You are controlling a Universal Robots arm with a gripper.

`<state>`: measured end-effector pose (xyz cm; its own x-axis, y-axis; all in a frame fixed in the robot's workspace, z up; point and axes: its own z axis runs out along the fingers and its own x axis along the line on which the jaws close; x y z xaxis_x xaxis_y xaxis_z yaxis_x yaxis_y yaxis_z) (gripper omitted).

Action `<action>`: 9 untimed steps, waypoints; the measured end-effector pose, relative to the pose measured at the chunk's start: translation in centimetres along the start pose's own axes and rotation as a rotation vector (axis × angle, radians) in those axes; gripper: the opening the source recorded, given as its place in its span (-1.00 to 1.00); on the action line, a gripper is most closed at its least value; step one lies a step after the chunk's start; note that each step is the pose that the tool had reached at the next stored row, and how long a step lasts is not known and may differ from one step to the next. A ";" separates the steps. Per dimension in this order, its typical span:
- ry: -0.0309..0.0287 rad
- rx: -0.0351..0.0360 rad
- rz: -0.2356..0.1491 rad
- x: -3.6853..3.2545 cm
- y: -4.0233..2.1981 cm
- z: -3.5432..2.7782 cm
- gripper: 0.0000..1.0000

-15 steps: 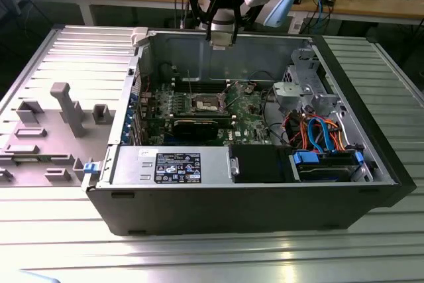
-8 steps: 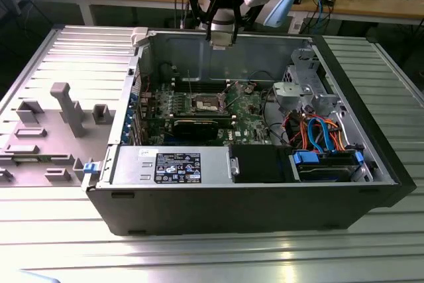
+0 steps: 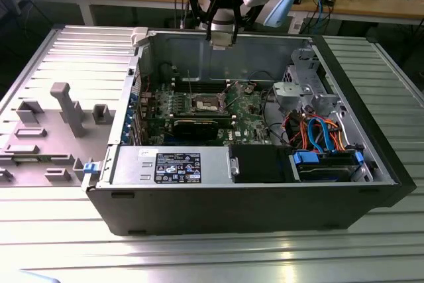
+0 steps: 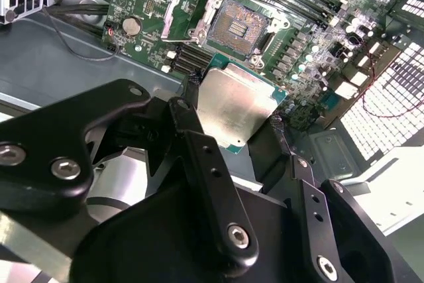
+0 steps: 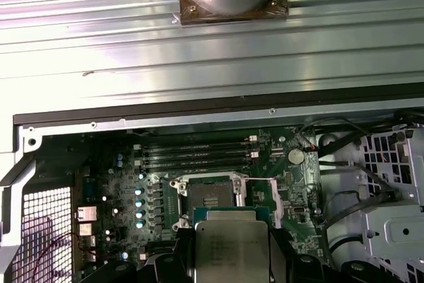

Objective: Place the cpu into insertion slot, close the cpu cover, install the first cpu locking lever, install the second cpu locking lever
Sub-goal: 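Place the cpu into insertion slot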

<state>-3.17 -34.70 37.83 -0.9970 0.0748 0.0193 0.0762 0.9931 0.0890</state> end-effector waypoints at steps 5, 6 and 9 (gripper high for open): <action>0.0000 0.0001 0.000 0.00 0.00 0.00 0.08; 0.0000 0.0000 0.000 0.00 0.00 0.00 0.08; -0.0003 0.0000 0.004 0.00 0.00 0.00 0.08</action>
<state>-3.17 -34.70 37.83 -0.9967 0.0786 0.0193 0.0800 0.9928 0.0889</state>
